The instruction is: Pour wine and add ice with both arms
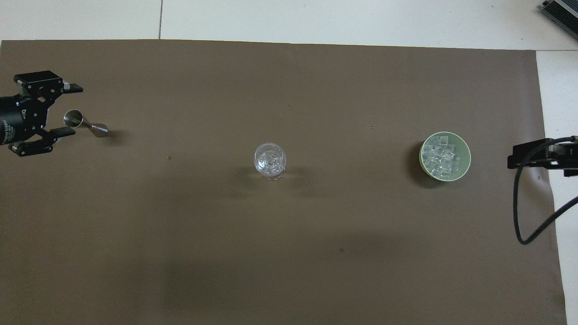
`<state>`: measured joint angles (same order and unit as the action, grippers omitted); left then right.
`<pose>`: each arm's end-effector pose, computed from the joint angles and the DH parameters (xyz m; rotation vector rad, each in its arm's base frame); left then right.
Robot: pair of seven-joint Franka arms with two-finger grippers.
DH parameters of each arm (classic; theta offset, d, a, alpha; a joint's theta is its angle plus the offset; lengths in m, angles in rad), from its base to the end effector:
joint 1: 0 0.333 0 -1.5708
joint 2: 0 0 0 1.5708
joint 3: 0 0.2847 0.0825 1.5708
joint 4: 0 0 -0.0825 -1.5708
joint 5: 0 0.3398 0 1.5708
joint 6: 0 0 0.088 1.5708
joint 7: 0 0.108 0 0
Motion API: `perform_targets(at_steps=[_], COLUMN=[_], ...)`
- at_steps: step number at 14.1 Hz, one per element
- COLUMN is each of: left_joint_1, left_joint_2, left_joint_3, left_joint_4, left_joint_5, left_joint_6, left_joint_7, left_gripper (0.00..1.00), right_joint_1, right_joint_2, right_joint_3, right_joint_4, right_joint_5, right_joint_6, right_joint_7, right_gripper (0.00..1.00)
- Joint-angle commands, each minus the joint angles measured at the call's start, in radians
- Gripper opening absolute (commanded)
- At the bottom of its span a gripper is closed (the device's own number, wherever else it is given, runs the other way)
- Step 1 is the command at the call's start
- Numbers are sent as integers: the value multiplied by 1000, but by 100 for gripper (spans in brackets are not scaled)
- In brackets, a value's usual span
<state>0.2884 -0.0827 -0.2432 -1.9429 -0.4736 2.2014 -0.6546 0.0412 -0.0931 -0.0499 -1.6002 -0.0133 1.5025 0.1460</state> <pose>0.5289 0.0042 0.5354 2.3710 1.1656 0.2660 0.4770 -0.0069 0.6196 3.1232 -0.2431 -0.0064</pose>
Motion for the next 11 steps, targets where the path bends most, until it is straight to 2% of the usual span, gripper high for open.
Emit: perform_targets(at_steps=[1,3,6,11], left_joint_1=[-14,-38,-87,-110], left_joint_2=[9,-8,9,6], left_joint_3=[-10,-8,-16,-18], left_joint_4=[82,125,244,259], left_joint_5=[200,259,430,463], left_joint_6=[-144,-240,-385,-491], left_joint_7=[-8,-5,44,196], left_gripper=[100,100,100,100], right_joint_1=[12,12,12,12], right_joint_2=[-23,-25,-23,-23], right_joint_3=[-13,-13,-11,-7], right_joint_4=[-29,-29,-26,-27], right_joint_5=[21,19,19,19], right_joint_6=[-4,-4,-1,-5], right_joint_7=[-13,-16,-16,-17], right_gripper=[100,100,100,100])
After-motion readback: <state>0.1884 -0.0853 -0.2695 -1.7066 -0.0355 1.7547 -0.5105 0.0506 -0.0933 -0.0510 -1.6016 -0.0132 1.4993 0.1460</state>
